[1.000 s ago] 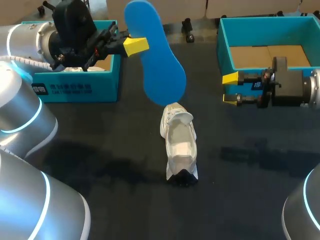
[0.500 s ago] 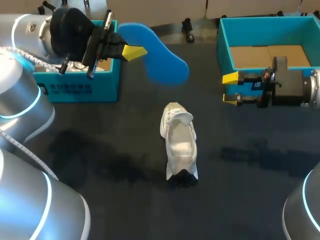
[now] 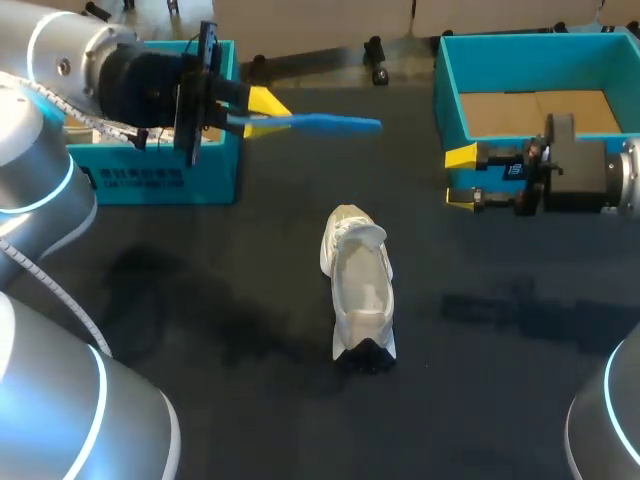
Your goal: Take the shoe out of the shoebox, open the shoe tongue, remove and reinsert the insole, then place the shoe into the shoebox
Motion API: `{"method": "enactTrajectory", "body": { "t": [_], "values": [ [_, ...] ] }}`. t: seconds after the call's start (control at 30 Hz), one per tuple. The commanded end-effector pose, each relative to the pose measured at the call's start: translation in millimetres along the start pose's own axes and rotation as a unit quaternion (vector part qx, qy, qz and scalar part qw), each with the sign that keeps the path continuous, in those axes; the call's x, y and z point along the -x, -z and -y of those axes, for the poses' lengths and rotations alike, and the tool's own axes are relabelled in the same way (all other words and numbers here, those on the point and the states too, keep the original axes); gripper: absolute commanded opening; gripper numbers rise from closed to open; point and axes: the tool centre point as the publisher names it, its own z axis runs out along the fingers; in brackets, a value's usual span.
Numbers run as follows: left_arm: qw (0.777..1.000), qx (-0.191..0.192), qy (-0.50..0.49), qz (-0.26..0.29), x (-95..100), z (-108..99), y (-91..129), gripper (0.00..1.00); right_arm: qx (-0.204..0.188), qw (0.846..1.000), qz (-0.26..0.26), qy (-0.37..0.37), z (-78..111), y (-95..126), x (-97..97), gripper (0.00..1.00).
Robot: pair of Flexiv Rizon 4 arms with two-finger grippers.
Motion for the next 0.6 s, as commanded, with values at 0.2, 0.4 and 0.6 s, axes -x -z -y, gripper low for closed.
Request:
{"method": "enactTrajectory", "body": {
  "t": [0.2, 0.4, 0.6],
  "values": [
    [0.985, 0.019, -0.172, -0.026, -15.0, -10.5, 5.0, 0.00, 0.001, 1.000, 0.002, 0.000, 0.0, -2.2, -0.3, 1.00],
    [0.976, 0.047, -0.212, -0.023, -30.3, -18.4, 9.3, 0.00, 0.001, 1.000, 0.002, 0.000, 0.0, -2.2, -0.3, 1.00],
    [0.969, 0.071, -0.233, -0.039, -52.3, -30.5, 13.9, 0.00, 0.021, 1.000, -0.004, 0.005, -2.9, 0.9, -5.7, 1.00]
  ]
}}
